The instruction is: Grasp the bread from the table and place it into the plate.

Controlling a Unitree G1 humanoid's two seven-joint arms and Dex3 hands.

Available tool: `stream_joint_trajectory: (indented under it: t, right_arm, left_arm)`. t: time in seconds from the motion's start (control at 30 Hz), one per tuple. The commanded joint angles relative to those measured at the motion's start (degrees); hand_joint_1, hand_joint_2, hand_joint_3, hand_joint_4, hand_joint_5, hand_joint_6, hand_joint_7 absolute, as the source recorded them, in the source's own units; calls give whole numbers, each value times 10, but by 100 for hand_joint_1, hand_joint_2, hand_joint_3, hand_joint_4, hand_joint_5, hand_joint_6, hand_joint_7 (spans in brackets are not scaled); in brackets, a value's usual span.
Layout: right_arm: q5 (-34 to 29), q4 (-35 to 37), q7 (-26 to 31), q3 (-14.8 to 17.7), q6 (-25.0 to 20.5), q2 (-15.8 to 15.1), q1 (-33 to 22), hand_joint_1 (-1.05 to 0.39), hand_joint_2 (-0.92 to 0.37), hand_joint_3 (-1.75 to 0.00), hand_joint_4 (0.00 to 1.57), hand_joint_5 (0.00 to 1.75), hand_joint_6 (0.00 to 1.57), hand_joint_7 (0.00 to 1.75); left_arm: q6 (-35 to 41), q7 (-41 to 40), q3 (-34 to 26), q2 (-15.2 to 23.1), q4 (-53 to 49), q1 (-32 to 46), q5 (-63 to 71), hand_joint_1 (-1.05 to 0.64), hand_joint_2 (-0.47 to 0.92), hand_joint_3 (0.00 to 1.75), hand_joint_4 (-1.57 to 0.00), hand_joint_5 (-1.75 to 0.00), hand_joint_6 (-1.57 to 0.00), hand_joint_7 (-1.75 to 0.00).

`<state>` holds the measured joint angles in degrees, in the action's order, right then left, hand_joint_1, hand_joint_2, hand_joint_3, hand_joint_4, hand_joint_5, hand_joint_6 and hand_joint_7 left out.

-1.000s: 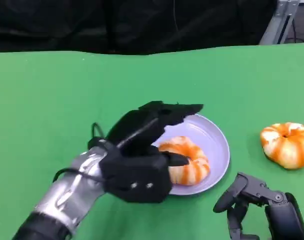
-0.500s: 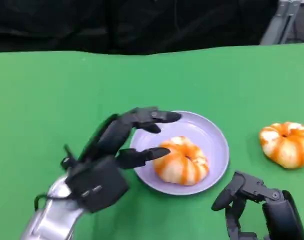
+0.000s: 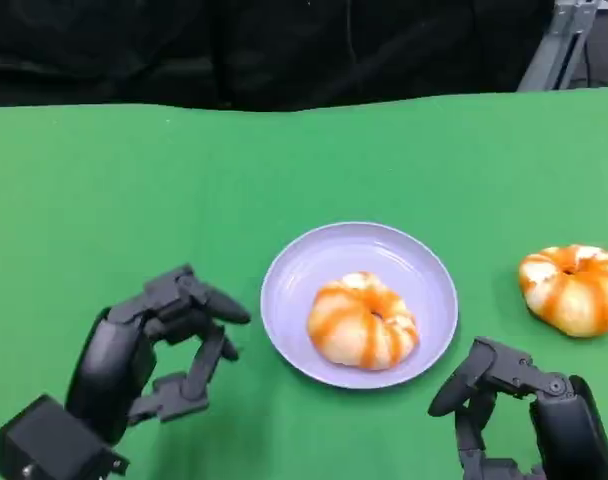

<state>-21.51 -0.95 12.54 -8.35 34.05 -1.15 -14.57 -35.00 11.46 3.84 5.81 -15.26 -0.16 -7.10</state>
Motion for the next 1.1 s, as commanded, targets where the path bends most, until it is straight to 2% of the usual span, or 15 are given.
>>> stream_joint_trajectory:
  t: [0.03, 0.13, 0.23, 0.4, 0.6, 0.9, 1.1]
  right_arm:
    - [0, -7, 4, 6, -6, -3, -5, 10, -14, -162, 96, 171, 88, 135]
    - [15, -20, -8, 5, -26, 1, -10, 8, -14, -162, 97, 172, 88, 136]
    - [32, -36, -22, 3, -48, 4, -17, 4, -21, -153, 95, 174, 86, 139]
    - [35, -47, -25, 9, -56, 2, -26, 6, -23, -151, 94, 172, 85, 139]
    - [49, -31, -13, 19, -36, 8, -37, 9, -27, -146, 92, 169, 87, 137]
    - [60, 17, -19, 29, -3, -2, -21, 5, -25, -146, 93, 167, 88, 135]
    - [61, 32, -21, 32, 12, -4, -12, 3, -22, -147, 96, 166, 89, 133]
  left_arm:
    - [26, 5, -16, 6, 25, 33, -4, 1, 51, 116, -77, -154, -76, -129]
    - [53, 6, -18, -1, 43, 50, -13, 1, 51, 118, -78, -155, -78, -130]
    - [67, 8, -20, -6, 54, 63, -17, 2, 46, 128, -80, -159, -79, -134]
    - [54, 0, -22, -13, 44, 68, 7, -1, 44, 131, -82, -162, -80, -137]
    - [40, -2, -24, -23, 15, 59, 20, -3, 40, 137, -82, -167, -81, -142]
    - [-22, 7, -26, -23, -33, 37, 24, -7, 37, 139, -80, -169, -79, -150]
    - [-15, 12, -31, -20, -40, 28, 15, -5, 39, 137, -83, -167, -80, -148]
